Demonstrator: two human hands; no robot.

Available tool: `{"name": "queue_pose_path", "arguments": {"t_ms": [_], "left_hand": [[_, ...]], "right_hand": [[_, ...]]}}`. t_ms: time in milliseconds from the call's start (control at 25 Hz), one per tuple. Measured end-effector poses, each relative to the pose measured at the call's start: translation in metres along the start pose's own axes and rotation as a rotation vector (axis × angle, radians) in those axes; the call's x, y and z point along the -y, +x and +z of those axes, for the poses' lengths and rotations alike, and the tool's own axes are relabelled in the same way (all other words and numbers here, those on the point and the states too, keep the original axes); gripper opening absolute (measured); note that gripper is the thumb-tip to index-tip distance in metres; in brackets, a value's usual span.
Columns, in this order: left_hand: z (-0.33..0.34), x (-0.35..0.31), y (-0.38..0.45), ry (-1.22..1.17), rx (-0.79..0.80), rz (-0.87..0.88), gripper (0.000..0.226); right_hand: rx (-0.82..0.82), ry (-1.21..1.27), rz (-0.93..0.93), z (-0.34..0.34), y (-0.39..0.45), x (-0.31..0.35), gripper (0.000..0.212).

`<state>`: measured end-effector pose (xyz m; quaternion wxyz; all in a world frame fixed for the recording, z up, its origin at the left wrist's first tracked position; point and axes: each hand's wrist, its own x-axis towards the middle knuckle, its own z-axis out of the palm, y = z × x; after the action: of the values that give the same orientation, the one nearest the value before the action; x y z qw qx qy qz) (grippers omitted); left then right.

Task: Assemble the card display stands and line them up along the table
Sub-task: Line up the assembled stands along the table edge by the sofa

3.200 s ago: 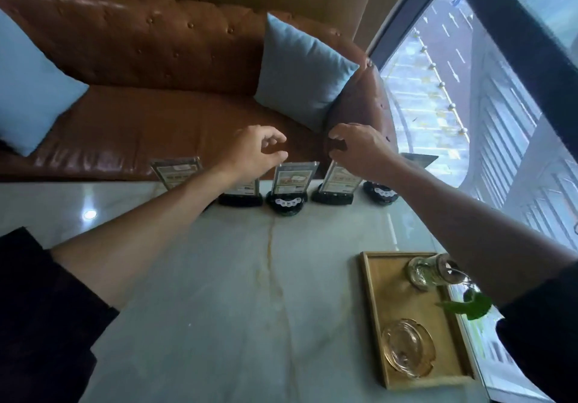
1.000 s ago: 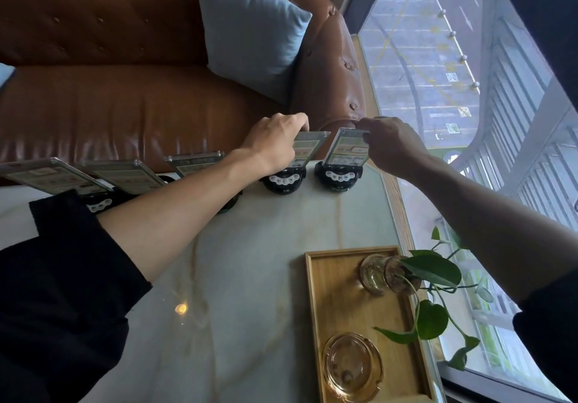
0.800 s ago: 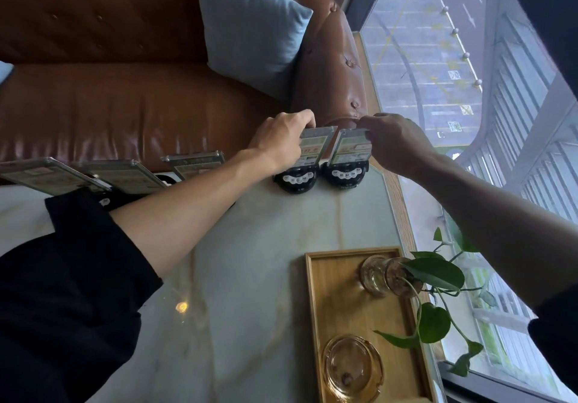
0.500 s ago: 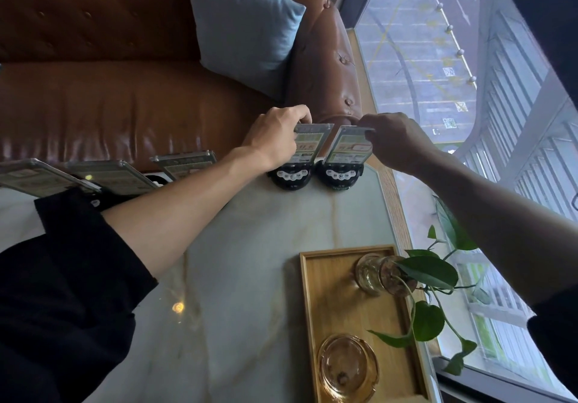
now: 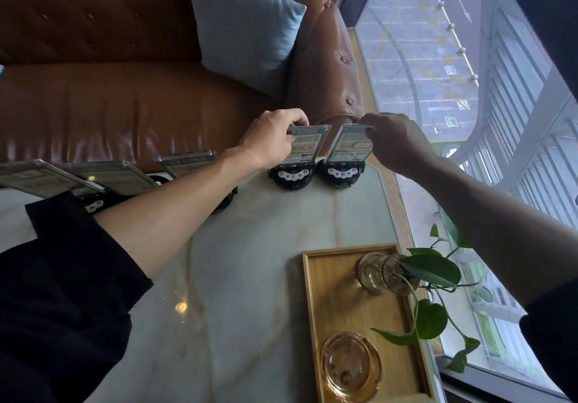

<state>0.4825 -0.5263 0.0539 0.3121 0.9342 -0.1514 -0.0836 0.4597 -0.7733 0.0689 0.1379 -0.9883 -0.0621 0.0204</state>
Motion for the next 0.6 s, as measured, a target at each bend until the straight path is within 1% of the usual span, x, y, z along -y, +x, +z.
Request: {"name": "queue_pose_path", "arguments": {"t_ms": [120,280,400,480,520,600], "left_hand": [[0.002,0.002,0.000,-0.009,0.008,0.007,0.030],[0.002,0.003,-0.003,-0.045,0.003,0.016,0.031],[-0.009,0.003,-0.009,-0.036,0.011,0.011,0.044],[-0.026,0.008,-0.018,0.003,0.030,0.009,0.052],[-0.038,0.011,-0.023,0.036,0.046,0.007,0.054],[-0.070,0.022,-0.033,0.094,0.083,-0.040,0.055]], "right_hand": [[-0.011,0.007,-0.022,-0.001,-0.001,0.002,0.043],[0.000,-0.006,-0.015,0.002,0.000,-0.001,0.038],[0.043,-0.011,-0.008,0.003,0.002,-0.004,0.035],[0.064,-0.046,-0.018,-0.001,-0.001,0.002,0.039],[0.031,-0.068,-0.023,-0.005,-0.001,0.008,0.041],[-0.102,-0.067,-0.037,-0.015,0.004,0.029,0.038]]}}
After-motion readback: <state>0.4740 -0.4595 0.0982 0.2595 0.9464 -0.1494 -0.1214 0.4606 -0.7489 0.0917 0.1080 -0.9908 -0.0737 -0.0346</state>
